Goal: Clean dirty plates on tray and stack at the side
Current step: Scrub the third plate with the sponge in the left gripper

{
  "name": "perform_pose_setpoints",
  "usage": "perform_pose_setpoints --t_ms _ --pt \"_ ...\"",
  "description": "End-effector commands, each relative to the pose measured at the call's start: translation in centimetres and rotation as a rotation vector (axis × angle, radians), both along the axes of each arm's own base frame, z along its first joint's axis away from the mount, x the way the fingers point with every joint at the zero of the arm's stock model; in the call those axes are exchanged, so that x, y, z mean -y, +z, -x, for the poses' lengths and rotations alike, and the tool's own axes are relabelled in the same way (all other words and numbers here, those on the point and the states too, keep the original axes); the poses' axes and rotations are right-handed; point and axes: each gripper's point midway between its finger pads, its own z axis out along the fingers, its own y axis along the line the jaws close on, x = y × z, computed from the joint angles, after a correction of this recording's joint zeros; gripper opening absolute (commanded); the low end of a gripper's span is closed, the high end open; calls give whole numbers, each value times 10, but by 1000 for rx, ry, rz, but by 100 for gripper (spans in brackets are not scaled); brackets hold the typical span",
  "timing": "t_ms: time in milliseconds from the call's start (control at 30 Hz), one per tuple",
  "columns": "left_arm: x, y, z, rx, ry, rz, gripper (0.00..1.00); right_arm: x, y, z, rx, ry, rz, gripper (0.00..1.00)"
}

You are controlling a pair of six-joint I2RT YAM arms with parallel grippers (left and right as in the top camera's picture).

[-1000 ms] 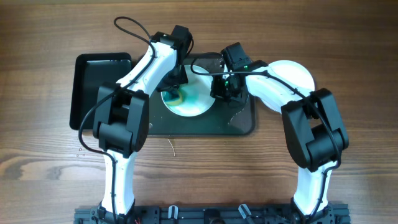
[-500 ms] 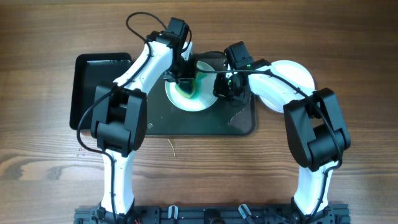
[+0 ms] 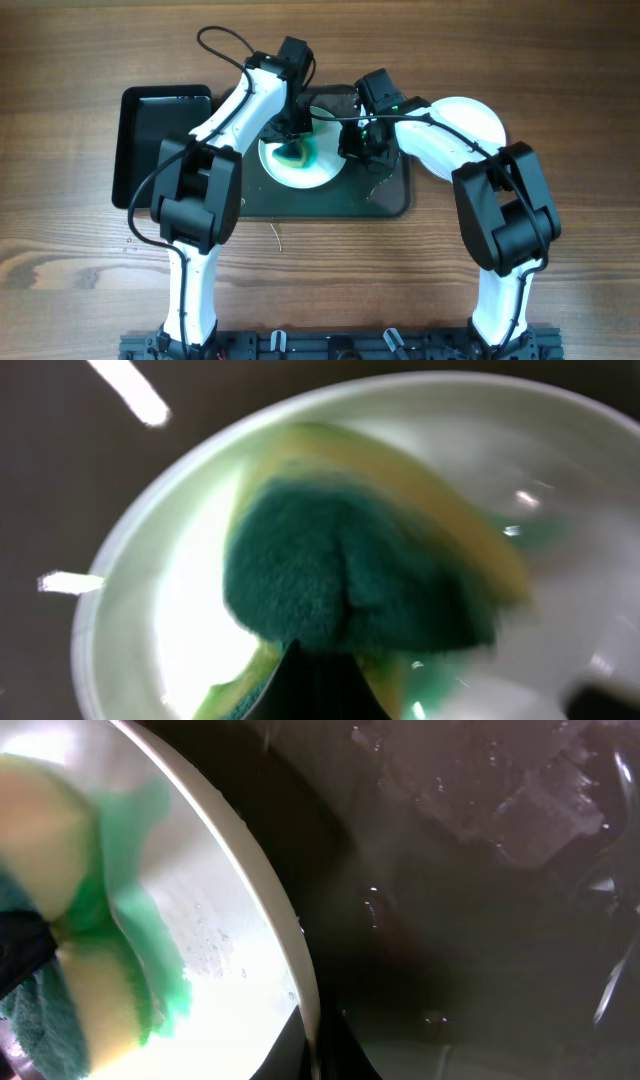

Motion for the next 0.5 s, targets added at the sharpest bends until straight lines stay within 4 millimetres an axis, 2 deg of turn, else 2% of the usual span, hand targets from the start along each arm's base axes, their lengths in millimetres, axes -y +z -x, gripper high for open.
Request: perform_pose_setpoints --t_ms 0,233,333,367,467 --pt "57 12 15 -46 -246 364 4 11 -20 12 -44 8 49 5" --pt "67 17 -4 37 -256 404 4 11 -20 12 -44 8 49 4" --pt "68 18 -18 98 -253 396 4 11 -20 12 -44 8 49 4" --pt "64 16 -23 112 -223 366 4 11 -20 12 -44 8 49 4" --pt "21 4 -43 169 -7 115 4 11 -20 12 -44 9 50 4"
